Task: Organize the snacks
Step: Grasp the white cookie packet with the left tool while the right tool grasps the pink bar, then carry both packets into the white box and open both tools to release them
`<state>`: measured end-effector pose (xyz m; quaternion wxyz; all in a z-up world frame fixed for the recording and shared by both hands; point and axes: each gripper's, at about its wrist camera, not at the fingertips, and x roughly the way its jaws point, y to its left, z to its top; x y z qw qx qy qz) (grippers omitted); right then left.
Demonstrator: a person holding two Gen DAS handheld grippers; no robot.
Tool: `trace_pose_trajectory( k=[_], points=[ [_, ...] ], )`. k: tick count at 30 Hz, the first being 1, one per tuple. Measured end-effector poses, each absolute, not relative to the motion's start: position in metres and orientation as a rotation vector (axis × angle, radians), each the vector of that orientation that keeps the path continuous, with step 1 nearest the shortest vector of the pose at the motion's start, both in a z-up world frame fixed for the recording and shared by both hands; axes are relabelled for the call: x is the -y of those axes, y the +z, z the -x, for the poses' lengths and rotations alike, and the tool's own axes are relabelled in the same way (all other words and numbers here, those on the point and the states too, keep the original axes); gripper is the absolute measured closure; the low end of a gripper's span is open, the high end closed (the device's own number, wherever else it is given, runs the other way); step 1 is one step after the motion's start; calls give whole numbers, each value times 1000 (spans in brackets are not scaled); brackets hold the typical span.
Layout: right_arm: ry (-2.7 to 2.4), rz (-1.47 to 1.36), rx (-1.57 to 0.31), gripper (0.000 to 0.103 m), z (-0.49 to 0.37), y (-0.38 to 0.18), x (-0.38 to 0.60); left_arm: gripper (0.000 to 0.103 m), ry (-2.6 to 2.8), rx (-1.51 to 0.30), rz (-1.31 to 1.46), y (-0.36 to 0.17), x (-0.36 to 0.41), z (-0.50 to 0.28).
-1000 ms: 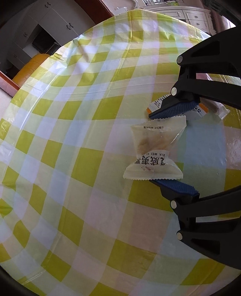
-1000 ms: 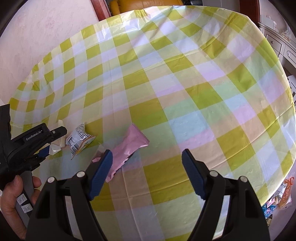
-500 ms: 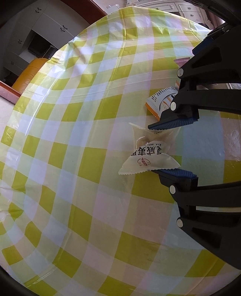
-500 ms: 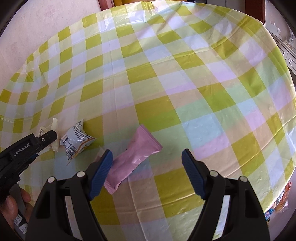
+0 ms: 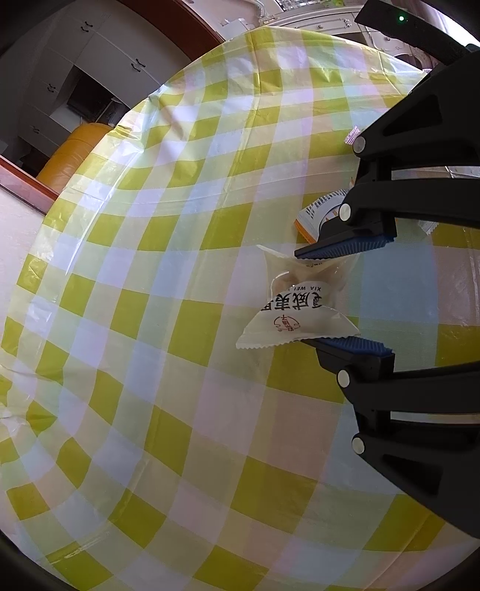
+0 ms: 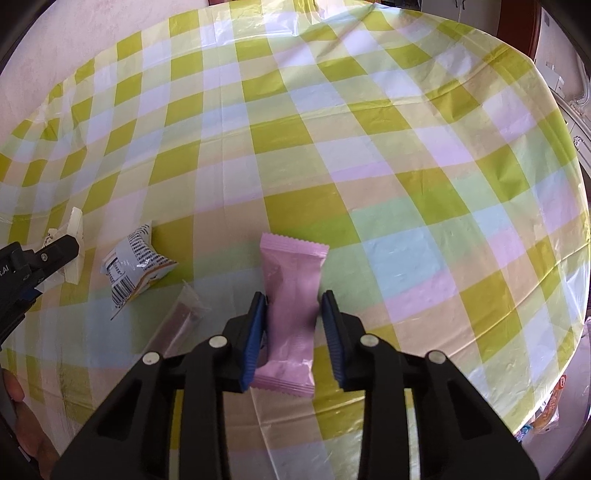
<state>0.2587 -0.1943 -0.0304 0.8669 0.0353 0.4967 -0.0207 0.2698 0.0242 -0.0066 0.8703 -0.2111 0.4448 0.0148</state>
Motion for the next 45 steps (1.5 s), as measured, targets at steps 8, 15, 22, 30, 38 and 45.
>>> trace_pose_trajectory(
  k=[8, 15, 22, 30, 38, 45],
  points=[
    [-38, -57, -1027, 80, -254, -28, 196, 66, 10, -913, 437, 2, -18, -264],
    [-58, -60, -984, 80, -242, -7, 216, 66, -102, -903, 404, 18, 19, -249],
    [-105, -79, -960, 80, -223, 6, 255, 66, -235, -936, 354, 22, 74, -230],
    [-163, -112, -961, 80, -198, 9, 302, 66, -345, -967, 292, 24, 126, -210],
    [-205, -134, -966, 80, -175, 8, 341, 66, -449, -1005, 221, 23, 172, -193],
    [-290, -167, -966, 80, -147, 10, 399, 66, -588, -1048, 145, 21, 224, -175]
  ],
)
